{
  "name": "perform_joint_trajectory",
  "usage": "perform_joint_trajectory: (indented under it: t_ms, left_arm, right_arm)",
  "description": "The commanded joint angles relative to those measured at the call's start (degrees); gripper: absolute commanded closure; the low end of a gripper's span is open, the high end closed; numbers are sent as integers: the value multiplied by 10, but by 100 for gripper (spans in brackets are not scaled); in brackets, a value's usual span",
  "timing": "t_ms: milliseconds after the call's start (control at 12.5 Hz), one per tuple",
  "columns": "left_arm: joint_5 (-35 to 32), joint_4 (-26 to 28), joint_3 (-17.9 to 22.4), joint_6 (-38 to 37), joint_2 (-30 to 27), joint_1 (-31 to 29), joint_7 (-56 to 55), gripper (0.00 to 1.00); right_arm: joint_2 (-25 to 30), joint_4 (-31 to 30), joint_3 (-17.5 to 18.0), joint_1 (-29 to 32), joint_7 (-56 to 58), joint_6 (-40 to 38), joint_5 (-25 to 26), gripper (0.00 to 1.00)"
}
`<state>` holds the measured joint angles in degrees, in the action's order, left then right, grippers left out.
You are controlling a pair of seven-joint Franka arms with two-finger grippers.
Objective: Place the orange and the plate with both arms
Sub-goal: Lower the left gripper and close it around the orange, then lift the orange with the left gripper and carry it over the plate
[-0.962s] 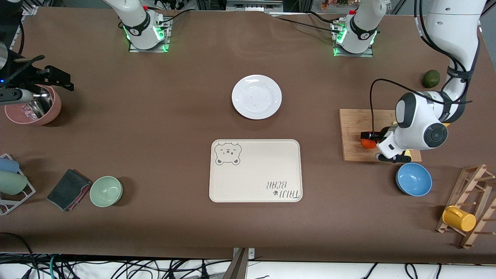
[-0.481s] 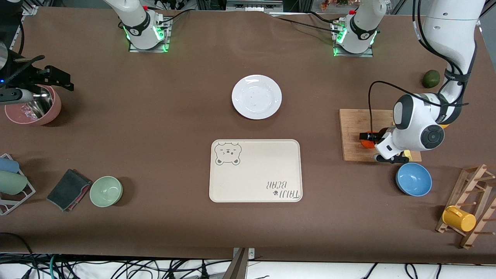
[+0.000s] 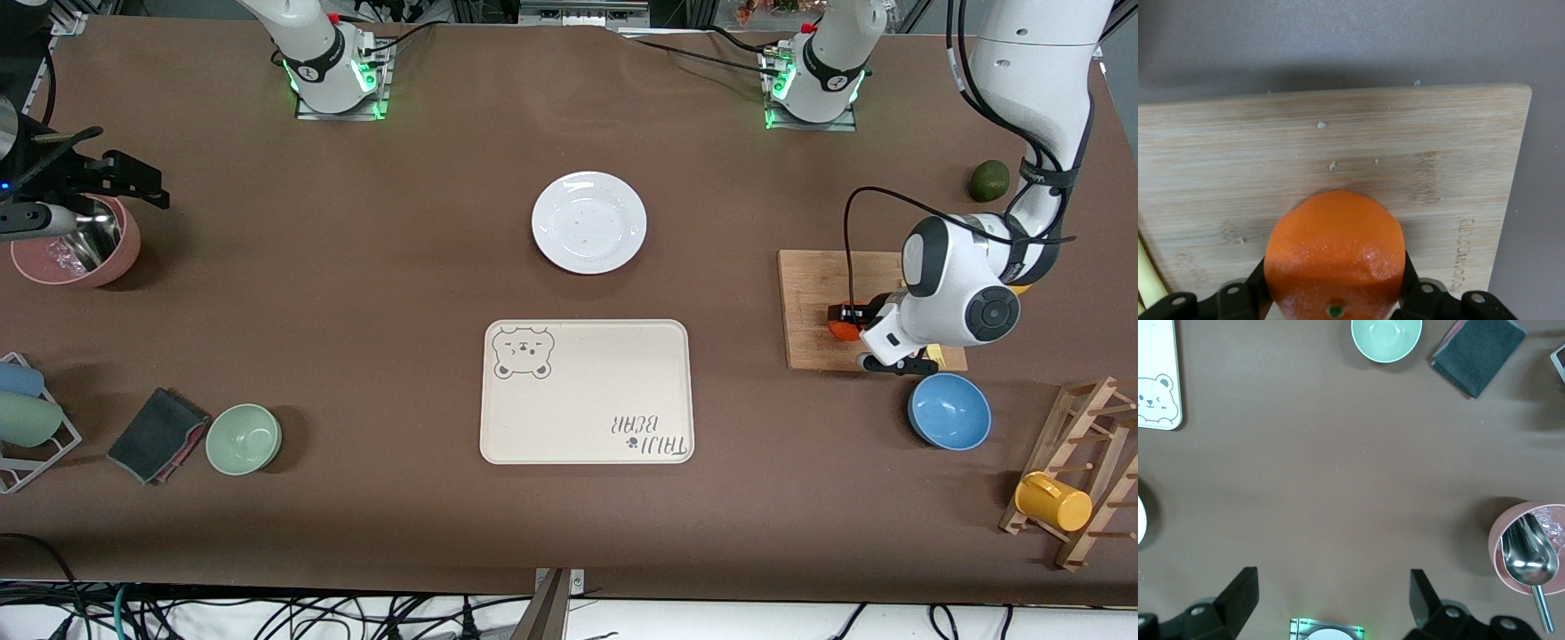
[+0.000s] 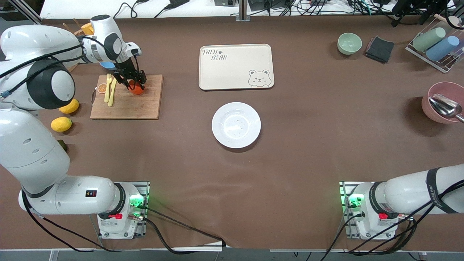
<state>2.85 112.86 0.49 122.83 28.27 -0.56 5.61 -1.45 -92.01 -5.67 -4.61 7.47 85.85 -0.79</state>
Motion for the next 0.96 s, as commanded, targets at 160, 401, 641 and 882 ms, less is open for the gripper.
perform_joint_trajectory:
  t_ms: [160,401,641,882]
  left_arm:
    - [-3,-34,-1,-39,-4,10,-2,71]
    - [-2,-44,-27,-93,-25,18,-27,64]
    - [11,-46,-89,-153,-82,18,-89,64]
    - [47,-47,-159,-192,-117,18,-161,61]
  right_arm:
    - [-3,12,0,3,-1,-13,-4,0]
    - [-3,12,0,4,0,-13,-4,0]
    - [-3,12,0,4,0,-13,-4,0]
    - [-3,12,-1,4,-1,-13,-4,0]
